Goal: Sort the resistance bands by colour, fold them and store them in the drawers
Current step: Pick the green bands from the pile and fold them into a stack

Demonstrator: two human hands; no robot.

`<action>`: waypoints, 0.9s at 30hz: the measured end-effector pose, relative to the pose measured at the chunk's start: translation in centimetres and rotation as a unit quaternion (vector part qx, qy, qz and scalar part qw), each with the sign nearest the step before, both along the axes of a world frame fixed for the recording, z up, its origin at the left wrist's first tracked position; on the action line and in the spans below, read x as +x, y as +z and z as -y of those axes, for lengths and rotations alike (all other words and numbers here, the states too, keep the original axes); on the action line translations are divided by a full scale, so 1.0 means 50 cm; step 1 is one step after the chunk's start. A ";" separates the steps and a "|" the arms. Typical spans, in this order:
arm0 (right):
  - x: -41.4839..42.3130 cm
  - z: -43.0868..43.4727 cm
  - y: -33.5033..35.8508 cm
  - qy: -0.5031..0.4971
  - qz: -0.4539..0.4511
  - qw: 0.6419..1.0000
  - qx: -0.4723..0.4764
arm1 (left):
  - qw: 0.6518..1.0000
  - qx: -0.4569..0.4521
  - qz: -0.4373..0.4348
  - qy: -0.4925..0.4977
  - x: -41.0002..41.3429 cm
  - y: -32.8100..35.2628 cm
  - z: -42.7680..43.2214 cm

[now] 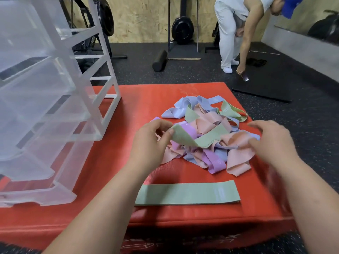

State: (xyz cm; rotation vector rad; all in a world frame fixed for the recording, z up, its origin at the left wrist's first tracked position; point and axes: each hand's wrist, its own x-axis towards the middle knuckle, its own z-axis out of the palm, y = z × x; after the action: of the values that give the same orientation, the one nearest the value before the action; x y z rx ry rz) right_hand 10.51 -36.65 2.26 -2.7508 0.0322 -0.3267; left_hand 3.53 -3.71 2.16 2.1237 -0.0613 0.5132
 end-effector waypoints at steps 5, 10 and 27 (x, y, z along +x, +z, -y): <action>-0.073 -0.126 0.056 0.209 0.034 0.969 0.129 | 0.999 -0.026 0.019 -0.015 -0.017 0.026 0.022; -0.106 -0.203 0.013 0.296 -0.012 0.943 0.154 | 0.997 -0.026 0.038 -0.060 -0.050 0.047 0.038; -0.122 -0.058 0.059 0.205 0.004 0.968 0.143 | 0.972 -0.197 0.054 0.120 -0.145 0.074 -0.069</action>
State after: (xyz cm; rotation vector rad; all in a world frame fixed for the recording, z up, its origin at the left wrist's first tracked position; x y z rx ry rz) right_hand 4.40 -33.74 5.21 -2.3938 -0.4492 -0.1992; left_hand -3.73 -0.26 5.89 1.7215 0.2220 0.7185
